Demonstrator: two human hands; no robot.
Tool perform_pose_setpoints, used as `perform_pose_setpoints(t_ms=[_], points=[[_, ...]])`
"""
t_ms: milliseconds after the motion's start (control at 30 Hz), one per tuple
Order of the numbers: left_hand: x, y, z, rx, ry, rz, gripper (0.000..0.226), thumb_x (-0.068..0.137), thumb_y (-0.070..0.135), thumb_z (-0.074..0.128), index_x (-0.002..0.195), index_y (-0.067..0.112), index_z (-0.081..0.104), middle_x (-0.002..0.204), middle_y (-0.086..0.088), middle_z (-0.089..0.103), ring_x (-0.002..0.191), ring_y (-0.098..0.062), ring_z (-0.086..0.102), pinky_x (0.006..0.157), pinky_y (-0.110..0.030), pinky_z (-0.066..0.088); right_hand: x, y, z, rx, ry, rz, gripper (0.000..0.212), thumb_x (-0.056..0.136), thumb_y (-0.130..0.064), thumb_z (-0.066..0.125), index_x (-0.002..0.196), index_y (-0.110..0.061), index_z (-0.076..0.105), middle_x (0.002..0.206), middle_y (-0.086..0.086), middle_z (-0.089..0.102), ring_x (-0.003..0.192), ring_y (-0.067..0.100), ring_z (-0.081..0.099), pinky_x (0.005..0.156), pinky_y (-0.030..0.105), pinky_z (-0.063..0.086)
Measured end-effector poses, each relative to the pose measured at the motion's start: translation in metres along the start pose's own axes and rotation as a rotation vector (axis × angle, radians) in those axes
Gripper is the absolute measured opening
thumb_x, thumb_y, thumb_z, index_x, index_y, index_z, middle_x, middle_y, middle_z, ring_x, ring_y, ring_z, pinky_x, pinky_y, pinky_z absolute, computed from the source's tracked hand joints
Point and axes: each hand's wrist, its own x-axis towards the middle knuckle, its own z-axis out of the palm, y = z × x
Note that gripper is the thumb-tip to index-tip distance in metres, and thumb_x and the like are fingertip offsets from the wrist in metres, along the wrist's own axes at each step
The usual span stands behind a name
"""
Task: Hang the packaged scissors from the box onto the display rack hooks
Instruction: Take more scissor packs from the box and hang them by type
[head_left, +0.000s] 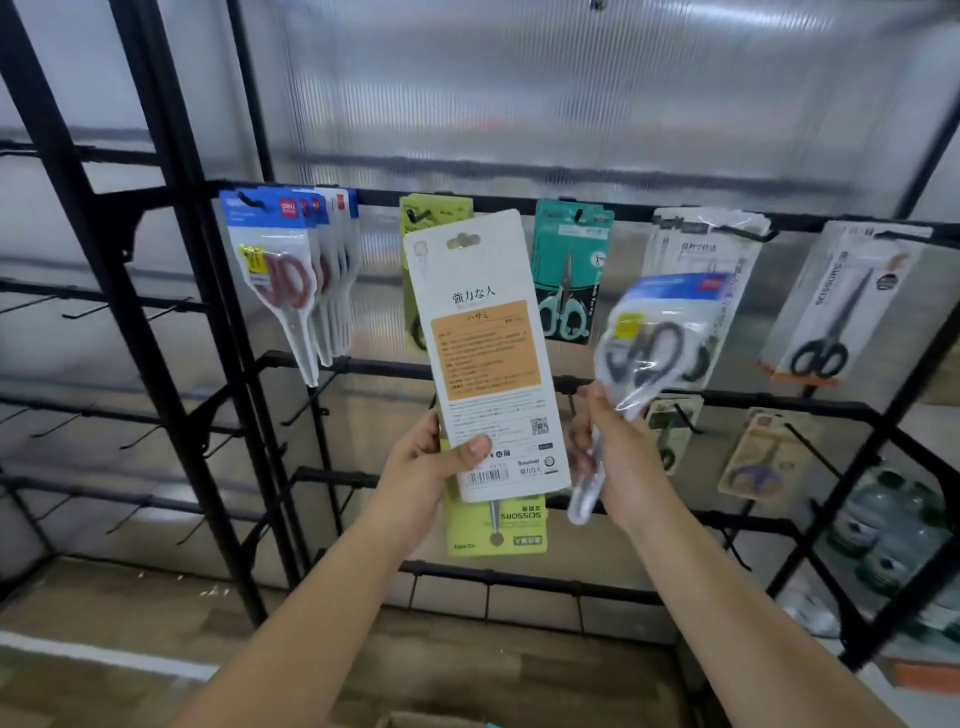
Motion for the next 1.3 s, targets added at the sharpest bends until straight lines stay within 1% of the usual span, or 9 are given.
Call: perform_pose_setpoints(t_ms=[100,233,333,467,633,800,933,1100,1300], points=[[-0.002,0.001,-0.006,-0.024,0.01,-0.024,0.046,0.065,0.007,0.067,0.11,0.013,0.061,0.102,-0.003,0.074,0.093,-0.021,0.07,0.069,-0.028,0.057,-0.007,-0.002,-0.003,-0.087,-0.053,0.038,0.053,0.081,-0.064,0.029,0.09,-0.017,0.051,0.044,-0.003,0.041,0.029,0.005,0.022,0.035,0.016,0.022],[-0.005,-0.004,-0.014,-0.062,0.063,-0.064,0.046,0.066,0.006,0.065,0.111,0.013,0.061,0.106,-0.005,0.072,0.097,-0.024,0.069,0.072,-0.033,0.058,-0.013,-0.002,-0.005,-0.139,-0.103,0.149,0.075,0.085,-0.068,0.005,0.063,-0.01,0.048,0.053,0.006,0.035,0.027,0.007,0.02,0.035,0.017,0.026],[-0.008,-0.005,-0.021,-0.072,0.089,-0.083,0.044,0.067,0.006,0.064,0.11,0.017,0.063,0.106,-0.002,0.073,0.096,-0.02,0.07,0.071,-0.031,0.058,-0.015,-0.002,-0.007,-0.134,-0.1,0.161,0.06,0.089,-0.065,0.017,0.079,-0.017,0.051,0.049,-0.001,0.041,0.029,0.007,0.021,0.036,0.017,0.026],[-0.013,-0.005,-0.032,-0.116,0.132,-0.112,0.045,0.068,0.005,0.062,0.112,0.014,0.062,0.102,-0.003,0.074,0.09,-0.019,0.071,0.064,-0.029,0.058,-0.019,-0.006,-0.007,-0.021,-0.186,0.111,0.056,0.072,-0.065,0.033,0.101,-0.02,0.049,0.055,-0.001,0.042,0.028,0.004,0.02,0.034,0.015,0.023],[-0.023,0.005,-0.051,-0.107,0.224,-0.129,0.035,0.082,-0.005,0.056,0.112,0.012,0.062,0.104,-0.006,0.073,0.091,-0.021,0.071,0.072,-0.036,0.059,-0.018,-0.009,0.003,-0.165,-0.112,0.026,0.031,0.087,-0.043,0.057,0.081,-0.013,0.06,0.058,0.002,0.054,0.038,0.011,0.045,0.041,0.02,0.036],[-0.038,0.025,-0.081,-0.072,0.319,-0.113,0.035,0.086,-0.012,0.051,0.109,0.012,0.061,0.1,-0.003,0.073,0.09,-0.021,0.07,0.074,-0.037,0.057,-0.007,0.002,0.046,-0.333,-0.211,0.012,0.008,0.089,-0.018,0.061,0.086,-0.018,0.068,0.066,-0.005,0.068,0.068,0.016,0.062,0.07,0.032,0.045],[-0.052,0.041,-0.115,-0.069,0.366,-0.083,0.038,0.086,-0.014,0.048,0.109,0.013,0.061,0.099,-0.003,0.074,0.089,-0.02,0.071,0.069,-0.035,0.057,-0.004,0.015,0.097,-0.205,-0.28,-0.036,0.021,0.089,0.002,0.054,0.091,-0.016,0.065,0.072,-0.006,0.072,0.068,0.012,0.068,0.062,0.024,0.053],[-0.056,0.058,-0.156,-0.051,0.375,-0.058,0.038,0.085,-0.014,0.047,0.11,0.012,0.061,0.097,-0.003,0.075,0.086,-0.02,0.072,0.066,-0.036,0.057,-0.002,0.031,0.143,-0.168,-0.316,-0.059,0.023,0.088,0.004,0.054,0.092,-0.016,0.064,0.069,-0.006,0.071,0.061,0.01,0.067,0.055,0.022,0.054],[-0.047,0.071,-0.185,-0.074,0.369,-0.024,0.037,0.086,-0.015,0.046,0.108,0.012,0.061,0.094,-0.003,0.075,0.083,-0.019,0.072,0.059,-0.03,0.058,0.006,0.029,0.194,-0.184,-0.341,-0.135,0.026,0.086,0.001,0.059,0.086,-0.024,0.065,0.082,-0.004,0.072,0.077,0.019,0.068,0.072,0.034,0.055]])
